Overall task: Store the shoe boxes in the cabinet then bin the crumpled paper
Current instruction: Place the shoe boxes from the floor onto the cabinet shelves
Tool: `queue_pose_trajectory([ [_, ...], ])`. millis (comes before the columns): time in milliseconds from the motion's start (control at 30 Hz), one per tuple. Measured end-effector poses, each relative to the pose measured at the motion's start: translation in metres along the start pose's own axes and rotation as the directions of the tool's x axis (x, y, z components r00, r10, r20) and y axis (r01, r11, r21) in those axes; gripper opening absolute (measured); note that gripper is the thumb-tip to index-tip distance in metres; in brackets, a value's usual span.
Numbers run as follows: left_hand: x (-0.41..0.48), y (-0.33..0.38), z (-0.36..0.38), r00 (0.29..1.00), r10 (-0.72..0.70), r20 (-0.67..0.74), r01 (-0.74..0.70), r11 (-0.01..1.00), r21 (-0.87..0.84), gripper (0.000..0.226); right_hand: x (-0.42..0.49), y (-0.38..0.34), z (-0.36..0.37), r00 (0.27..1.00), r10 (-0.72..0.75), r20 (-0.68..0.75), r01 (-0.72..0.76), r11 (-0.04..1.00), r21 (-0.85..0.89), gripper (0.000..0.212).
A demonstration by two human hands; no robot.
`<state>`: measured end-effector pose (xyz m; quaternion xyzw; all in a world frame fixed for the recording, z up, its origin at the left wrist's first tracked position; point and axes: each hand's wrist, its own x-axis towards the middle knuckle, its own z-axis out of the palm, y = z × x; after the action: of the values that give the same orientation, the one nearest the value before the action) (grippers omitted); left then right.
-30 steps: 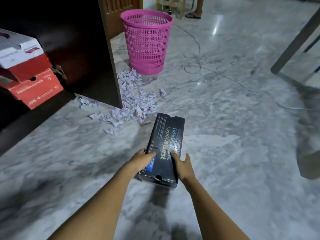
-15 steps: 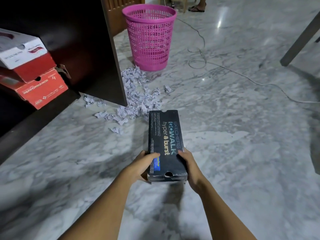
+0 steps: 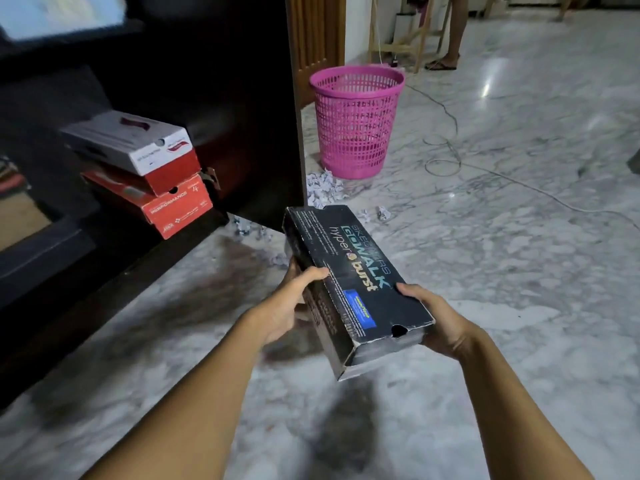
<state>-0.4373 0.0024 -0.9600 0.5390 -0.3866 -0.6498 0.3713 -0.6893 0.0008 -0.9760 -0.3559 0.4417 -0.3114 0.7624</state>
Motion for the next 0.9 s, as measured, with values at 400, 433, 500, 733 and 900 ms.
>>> queue_pose_trajectory([
  [400, -0.099, 0.194, -0.095, 0.955, 0.272, -0.116, -0.27, 0.962, 0.037, 0.065, -0.011, -0.174, 0.171, 0.925, -0.26, 0.278, 0.315, 0.932, -0.177, 0.036],
  [433, -0.107, 0.215, -0.099, 0.946, 0.298, -0.125, -0.295, 0.955, 0.038, 0.067, -0.013, -0.189, 0.185, 0.915, -0.29, 0.28, 0.345, 0.923, -0.169, 0.035],
  [500, -0.122, 0.255, -0.106, 0.924, 0.349, -0.154, -0.345, 0.937, 0.048, 0.067, -0.02, -0.22, 0.211, 0.882, -0.355, 0.31, 0.414, 0.898, -0.149, 0.034],
  [733, -0.156, 0.37, -0.139, 0.876, 0.455, -0.157, -0.462, 0.887, -0.005, 0.053, -0.025, -0.305, 0.261, 0.695, -0.561, 0.449, 0.646, 0.762, -0.047, 0.051],
  [900, -0.164, 0.449, -0.166, 0.825, 0.518, -0.226, -0.542, 0.838, -0.056, 0.032, -0.007, -0.359, 0.297, 0.495, -0.709, 0.502, 0.859, 0.487, -0.159, 0.047],
])
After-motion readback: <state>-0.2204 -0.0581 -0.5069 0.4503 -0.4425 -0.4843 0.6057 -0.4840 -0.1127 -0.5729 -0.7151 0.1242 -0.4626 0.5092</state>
